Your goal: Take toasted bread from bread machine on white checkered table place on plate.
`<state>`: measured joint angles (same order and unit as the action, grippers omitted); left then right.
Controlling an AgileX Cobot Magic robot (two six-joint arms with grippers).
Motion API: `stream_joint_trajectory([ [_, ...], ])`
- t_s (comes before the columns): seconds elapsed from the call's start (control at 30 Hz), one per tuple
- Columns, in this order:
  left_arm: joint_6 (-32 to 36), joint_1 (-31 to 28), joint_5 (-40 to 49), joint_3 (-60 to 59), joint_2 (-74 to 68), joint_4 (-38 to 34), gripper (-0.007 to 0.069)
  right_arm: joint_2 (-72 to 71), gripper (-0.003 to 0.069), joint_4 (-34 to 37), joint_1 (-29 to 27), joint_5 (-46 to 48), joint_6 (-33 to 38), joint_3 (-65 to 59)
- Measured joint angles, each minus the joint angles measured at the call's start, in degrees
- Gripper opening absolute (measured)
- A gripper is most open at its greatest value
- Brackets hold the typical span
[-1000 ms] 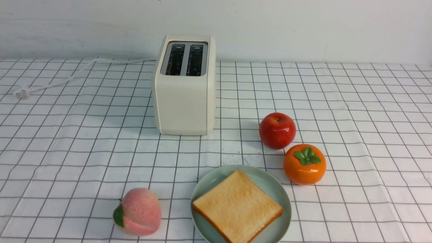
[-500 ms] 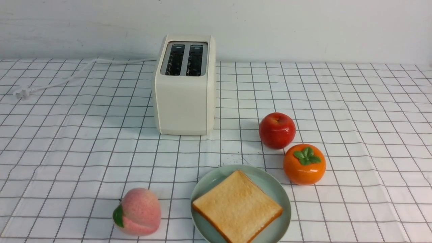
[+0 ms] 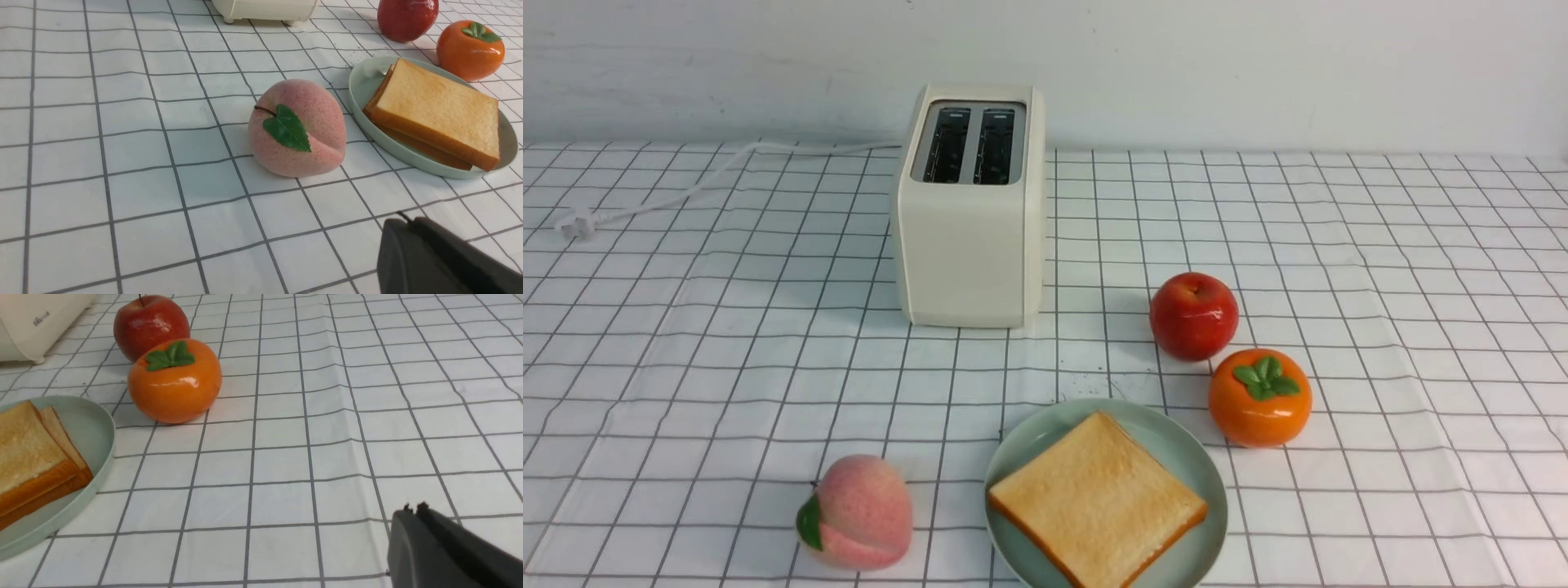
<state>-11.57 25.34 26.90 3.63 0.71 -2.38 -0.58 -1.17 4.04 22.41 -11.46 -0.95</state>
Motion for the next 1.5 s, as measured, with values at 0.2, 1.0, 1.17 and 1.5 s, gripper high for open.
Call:
stream_joint_trajectory([
  [0.2, 0.0, 0.0, 0.0, 0.0, 0.0, 0.0, -0.0002, 0.0, -0.0012, 0.4, 0.0, 0.1, 0.1, 0.0],
  [1.0, -0.1, -12.0, -6.6, 0.0, 0.0, 0.0, -0.0013, 0.0, 0.0003, 0.5, 0.0, 0.1, 0.2, 0.0],
  [1.17, -0.1, -23.2, -8.9, -2.5, 0.0, -2.5, -0.0013, 0.0, 0.001, 0.6, 0.0, 0.2, 0.2, 0.0],
  [1.5, -0.1, -25.3, -4.4, -5.3, 0.0, -5.9, -0.0013, 0.0, 0.002, 0.6, 0.0, 0.2, 0.2, 0.0],
])
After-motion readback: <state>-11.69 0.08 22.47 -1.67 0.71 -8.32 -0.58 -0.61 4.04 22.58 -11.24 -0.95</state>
